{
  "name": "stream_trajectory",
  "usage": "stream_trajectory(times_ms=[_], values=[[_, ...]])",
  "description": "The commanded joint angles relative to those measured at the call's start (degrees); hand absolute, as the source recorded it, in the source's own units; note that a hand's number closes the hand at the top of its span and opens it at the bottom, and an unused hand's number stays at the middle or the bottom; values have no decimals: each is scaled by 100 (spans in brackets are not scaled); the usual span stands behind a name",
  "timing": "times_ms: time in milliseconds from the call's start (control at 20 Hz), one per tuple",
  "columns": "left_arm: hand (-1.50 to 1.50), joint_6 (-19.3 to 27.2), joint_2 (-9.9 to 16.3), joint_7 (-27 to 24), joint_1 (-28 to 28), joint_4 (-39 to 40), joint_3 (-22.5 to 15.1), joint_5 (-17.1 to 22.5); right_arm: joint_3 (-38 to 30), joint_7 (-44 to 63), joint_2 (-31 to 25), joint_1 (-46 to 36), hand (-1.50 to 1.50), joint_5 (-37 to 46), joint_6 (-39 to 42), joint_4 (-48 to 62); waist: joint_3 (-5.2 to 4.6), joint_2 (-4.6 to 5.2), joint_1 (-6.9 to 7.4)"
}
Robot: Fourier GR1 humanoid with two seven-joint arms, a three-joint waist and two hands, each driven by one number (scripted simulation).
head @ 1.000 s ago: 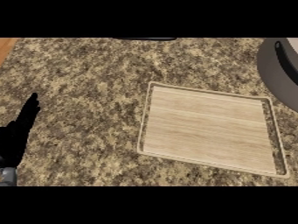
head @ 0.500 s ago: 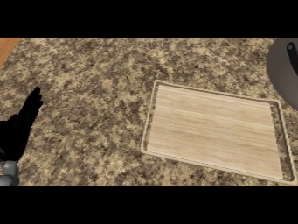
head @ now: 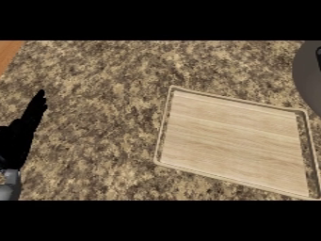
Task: Pick the sweet potato from the tray and place it in the pot
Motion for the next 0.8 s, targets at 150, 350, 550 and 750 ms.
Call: stream_trajectory(times_ms=[150, 350, 550, 750], values=[[0, 18, -65, 20, -181, 188, 6, -31, -325, -587, 79, 12, -150, -323, -159, -12, -7, 6, -32], [0, -27, -8, 12, 51, -40, 12, -9, -1146, -1387, 74, -99, -150, -1184, -604, -451, 16, -48, -15], [0, 137, -108, 61, -13, 15, 3, -110, -1682, -1916, 65, -117, -150, -1775, -492, -521, 2, -69, -113], [0, 118, -149, 60, 84, 55, 4, -107, -1943, -2064, -48, -65, -150, -2088, 12, -288, -13, -93, -158]])
